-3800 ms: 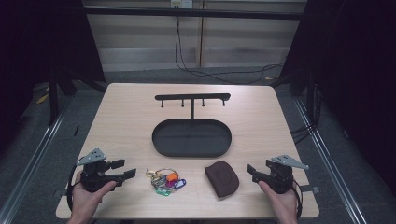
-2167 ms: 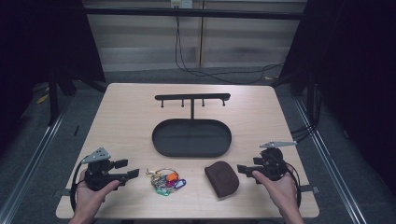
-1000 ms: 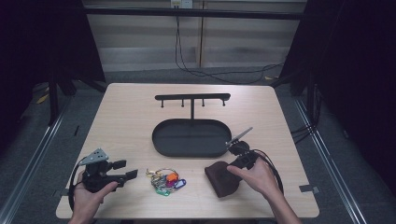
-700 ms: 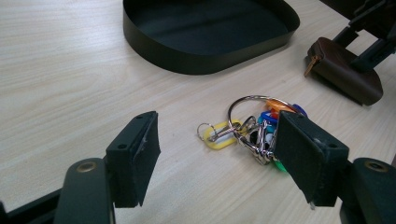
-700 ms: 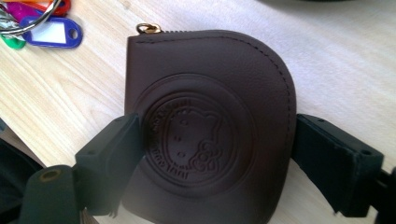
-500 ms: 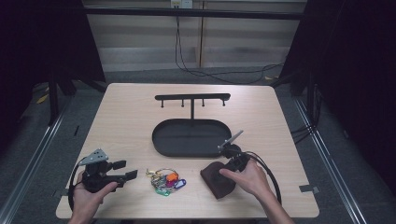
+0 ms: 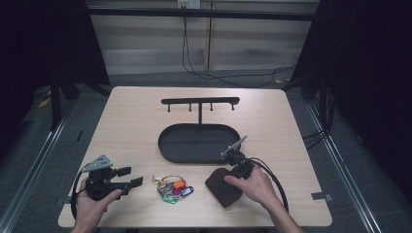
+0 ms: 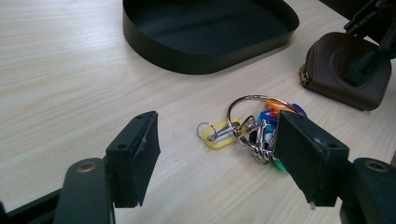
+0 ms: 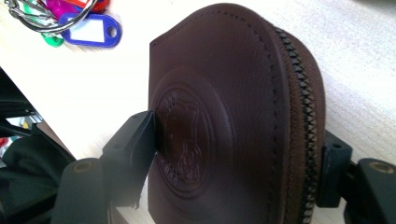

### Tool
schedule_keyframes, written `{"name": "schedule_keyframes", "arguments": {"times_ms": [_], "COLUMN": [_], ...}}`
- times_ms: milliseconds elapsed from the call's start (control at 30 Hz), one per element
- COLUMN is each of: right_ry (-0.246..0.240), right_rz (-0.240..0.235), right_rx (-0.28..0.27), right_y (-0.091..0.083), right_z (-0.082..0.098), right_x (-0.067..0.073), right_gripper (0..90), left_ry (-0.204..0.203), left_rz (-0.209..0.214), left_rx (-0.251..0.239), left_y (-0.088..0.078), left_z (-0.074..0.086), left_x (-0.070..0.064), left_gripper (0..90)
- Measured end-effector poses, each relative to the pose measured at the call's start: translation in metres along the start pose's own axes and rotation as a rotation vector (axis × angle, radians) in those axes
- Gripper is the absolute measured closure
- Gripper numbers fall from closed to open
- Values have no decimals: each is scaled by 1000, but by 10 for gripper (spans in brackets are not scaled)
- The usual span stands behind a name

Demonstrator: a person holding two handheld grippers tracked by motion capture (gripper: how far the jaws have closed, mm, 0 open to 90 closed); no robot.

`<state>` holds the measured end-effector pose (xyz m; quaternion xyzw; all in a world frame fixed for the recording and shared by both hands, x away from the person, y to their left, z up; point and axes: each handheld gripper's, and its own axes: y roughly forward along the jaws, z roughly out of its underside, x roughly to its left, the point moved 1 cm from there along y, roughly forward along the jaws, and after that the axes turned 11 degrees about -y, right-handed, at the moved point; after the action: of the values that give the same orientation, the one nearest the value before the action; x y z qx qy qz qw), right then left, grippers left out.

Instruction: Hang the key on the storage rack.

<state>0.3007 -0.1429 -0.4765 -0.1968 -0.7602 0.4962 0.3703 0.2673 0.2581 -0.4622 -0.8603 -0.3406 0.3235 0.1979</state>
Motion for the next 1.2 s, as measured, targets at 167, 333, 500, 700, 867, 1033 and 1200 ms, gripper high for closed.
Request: {"name": "schedule_keyframes", "arguments": {"times_ms": [167,333,500,700,867,1033,1200], "right_ry": [10,20,22,17,19,0,-16], "right_rz": [-30,-75,-71,-9,5,67,132], "right_rx": [-34,-69,-73,-34,-19,12,46], "right_y": [-9,-20,-24,-30,-32,-37,-44], "right_z": [0,1,1,-2,-2,-3,-4], "right_x": [-1,2,5,8,8,12,16], "right_gripper": [444,585,628,645,647,648,650], "left_ry": [-1,-1,-1,-1,2,0,1], "left_rz": [-3,-1,-3,-5,-3,-7,-5], "left_rx": [-2,-2,1,-1,2,3,3], "left_y": [0,0,1,0,1,1,1], "left_z": [0,0,0,0,0,0,0], "left_x": [0,0,0,0,0,0,0], "left_gripper": [310,310,310,310,311,311,311]}}
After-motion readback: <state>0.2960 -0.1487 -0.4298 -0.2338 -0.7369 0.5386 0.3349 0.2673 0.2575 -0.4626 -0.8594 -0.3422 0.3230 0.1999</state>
